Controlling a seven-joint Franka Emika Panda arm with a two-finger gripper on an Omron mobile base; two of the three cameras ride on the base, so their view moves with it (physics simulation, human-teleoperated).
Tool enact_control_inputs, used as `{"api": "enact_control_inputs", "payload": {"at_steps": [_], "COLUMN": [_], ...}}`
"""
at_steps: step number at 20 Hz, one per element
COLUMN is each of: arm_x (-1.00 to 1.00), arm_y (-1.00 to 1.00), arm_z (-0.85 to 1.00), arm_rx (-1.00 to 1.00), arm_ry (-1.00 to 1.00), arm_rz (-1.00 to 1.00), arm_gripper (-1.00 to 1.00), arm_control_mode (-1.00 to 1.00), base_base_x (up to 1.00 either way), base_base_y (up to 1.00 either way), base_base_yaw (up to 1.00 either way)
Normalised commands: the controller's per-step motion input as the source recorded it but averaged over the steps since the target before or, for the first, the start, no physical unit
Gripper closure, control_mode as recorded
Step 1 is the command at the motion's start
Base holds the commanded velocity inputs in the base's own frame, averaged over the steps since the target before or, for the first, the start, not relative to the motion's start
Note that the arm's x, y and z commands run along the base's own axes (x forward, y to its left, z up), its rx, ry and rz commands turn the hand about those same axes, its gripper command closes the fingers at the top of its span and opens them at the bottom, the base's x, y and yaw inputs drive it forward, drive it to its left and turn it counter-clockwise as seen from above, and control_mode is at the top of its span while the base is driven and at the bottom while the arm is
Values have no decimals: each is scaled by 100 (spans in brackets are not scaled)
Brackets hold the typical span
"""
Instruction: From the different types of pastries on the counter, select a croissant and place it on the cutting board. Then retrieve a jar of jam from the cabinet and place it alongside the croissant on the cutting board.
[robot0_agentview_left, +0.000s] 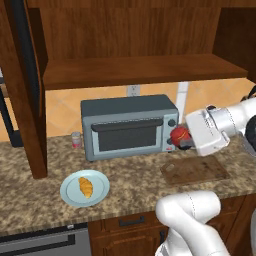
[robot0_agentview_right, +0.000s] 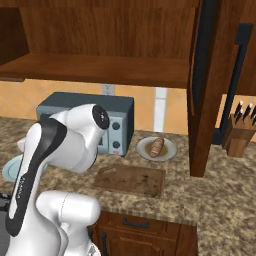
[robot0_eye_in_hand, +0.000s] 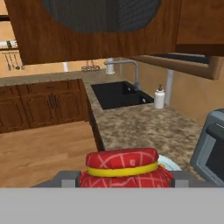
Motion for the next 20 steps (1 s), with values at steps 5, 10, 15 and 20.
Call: {"api": "enact_control_inputs", "payload": {"at_steps": [5,10,15,20], "arm_x": [40,51,75,64], "arm_y": [-15,-15,0,-21], "arm_z": [-24,-43,-54,-31], "arm_rx": [0,0,0,0], "arm_ry": [1,0,-3,0], "arm_rz": [14,21,-8,-2], "arm_gripper": [100,100,100,100], "arm_control_mode": [-100,-100,-100,-100], "base_base_x": [0,0,0,0], "base_base_y": [0,0,0,0], "base_base_yaw": [0,0,0,0]}}
